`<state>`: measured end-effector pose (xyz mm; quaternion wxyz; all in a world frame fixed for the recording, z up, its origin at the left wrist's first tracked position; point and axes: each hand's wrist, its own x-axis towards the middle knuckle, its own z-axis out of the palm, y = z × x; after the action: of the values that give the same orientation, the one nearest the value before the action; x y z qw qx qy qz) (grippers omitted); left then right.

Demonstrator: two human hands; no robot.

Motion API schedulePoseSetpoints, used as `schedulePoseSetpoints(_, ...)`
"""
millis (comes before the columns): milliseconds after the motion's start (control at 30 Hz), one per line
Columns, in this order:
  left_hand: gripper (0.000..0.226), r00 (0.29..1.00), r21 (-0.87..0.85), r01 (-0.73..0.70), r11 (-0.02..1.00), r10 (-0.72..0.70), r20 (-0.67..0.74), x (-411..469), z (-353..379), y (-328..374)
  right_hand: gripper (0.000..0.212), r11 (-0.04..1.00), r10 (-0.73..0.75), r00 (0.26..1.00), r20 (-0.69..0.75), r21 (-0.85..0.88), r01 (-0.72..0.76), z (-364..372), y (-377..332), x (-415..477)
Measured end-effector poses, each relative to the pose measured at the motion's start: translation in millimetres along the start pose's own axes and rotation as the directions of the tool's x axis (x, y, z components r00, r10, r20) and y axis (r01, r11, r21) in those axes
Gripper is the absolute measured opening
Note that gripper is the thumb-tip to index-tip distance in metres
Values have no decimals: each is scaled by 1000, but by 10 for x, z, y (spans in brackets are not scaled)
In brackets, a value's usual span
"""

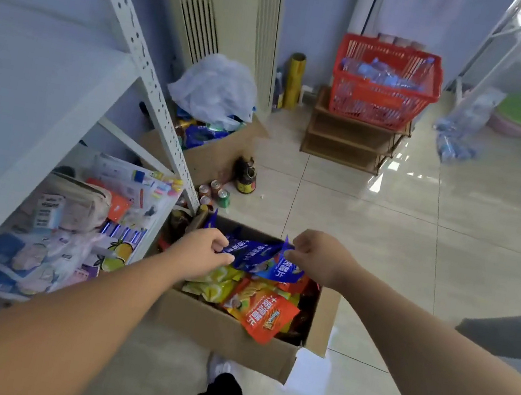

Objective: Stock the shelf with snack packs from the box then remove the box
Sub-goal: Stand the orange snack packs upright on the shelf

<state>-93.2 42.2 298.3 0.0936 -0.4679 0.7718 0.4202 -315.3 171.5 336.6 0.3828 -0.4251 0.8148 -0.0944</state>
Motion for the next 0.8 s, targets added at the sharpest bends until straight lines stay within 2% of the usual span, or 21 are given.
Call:
schedulePoseSetpoints(267,45,986,68,119,991,-126,112,568,678,48,33,996,54,986,155,-83,-41,-8,733,963)
schedulePoseSetpoints(400,46,969,70,190,979,-199,146,671,1134,-176,26,972,90,951,295,-234,-19,336,1127,1352)
schedulePoseSetpoints(500,50,956,94,214,972,-229,185,745,1483,-346,26,947,83,939,334,-319,30,634,1441,1513)
schedulePoseSetpoints(667,58,929,105,228,968,-249,274,917,2071,-575,10,929,149,890,431,-369,23,996,1826,1730)
schedulePoseSetpoints(700,61,928,102,225,969,-245,280,953,2192,-622,14,927,154,890,428,-375,19,1067,1905,1784)
schedulePoseSetpoints(800,72,935,87,197,977,-214,282,1048,2532,-762,47,922,140,899,415,-386,34,1269,2069,1960)
